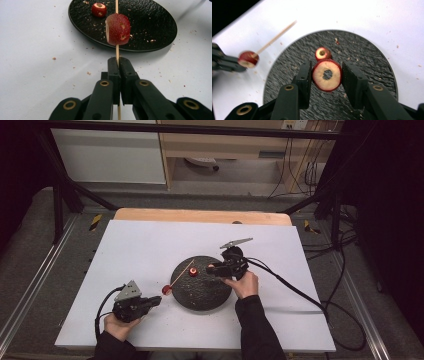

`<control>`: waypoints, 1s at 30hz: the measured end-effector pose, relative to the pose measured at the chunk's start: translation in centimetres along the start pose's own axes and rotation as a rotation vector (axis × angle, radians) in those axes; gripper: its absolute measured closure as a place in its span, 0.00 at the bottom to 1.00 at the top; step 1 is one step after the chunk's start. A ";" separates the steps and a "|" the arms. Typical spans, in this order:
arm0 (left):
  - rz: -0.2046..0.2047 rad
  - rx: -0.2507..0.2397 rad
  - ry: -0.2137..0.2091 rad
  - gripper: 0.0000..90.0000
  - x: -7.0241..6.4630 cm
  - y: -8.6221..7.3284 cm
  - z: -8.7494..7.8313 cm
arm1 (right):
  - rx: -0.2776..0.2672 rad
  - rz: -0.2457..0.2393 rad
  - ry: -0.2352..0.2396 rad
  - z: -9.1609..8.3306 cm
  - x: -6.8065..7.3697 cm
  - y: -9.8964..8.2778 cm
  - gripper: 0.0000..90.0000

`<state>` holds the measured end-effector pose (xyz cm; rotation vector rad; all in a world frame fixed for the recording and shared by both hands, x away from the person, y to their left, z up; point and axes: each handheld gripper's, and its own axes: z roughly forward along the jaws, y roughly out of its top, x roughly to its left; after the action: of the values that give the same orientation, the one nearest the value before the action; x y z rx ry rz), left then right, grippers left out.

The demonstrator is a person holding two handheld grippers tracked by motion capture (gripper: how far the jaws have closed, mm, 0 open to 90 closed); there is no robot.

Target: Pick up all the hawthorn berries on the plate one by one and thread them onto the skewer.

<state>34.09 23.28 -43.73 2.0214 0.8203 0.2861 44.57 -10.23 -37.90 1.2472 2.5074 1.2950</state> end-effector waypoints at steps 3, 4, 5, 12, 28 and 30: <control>-0.001 -0.002 -0.002 0.97 0.0 0.0 0.0 | -0.049 0.017 0.015 -0.3 0.1 -0.6 0.68; 0.000 -0.002 -0.002 0.97 0.0 0.0 0.0 | -0.066 0.022 0.018 -0.4 0.2 -0.8 0.68; -0.002 -0.003 -0.002 0.97 -0.1 0.0 0.0 | -0.082 0.027 0.023 -0.4 0.2 -1.0 0.68; -0.001 0.000 -0.005 0.97 -0.2 -0.1 0.1 | -0.219 0.078 0.036 -0.9 0.6 -2.6 0.68; -0.001 -0.002 -0.014 0.97 -0.6 -0.2 0.3 | -0.433 0.203 0.069 -0.6 1.2 -5.7 0.68; 0.000 -0.002 -0.016 0.97 -0.7 -0.1 0.3 | -0.455 0.204 0.070 -0.6 1.3 -5.7 0.68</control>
<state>33.66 22.67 -43.95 2.0193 0.8094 0.2701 39.81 -11.59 -41.14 1.3793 1.9901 1.8482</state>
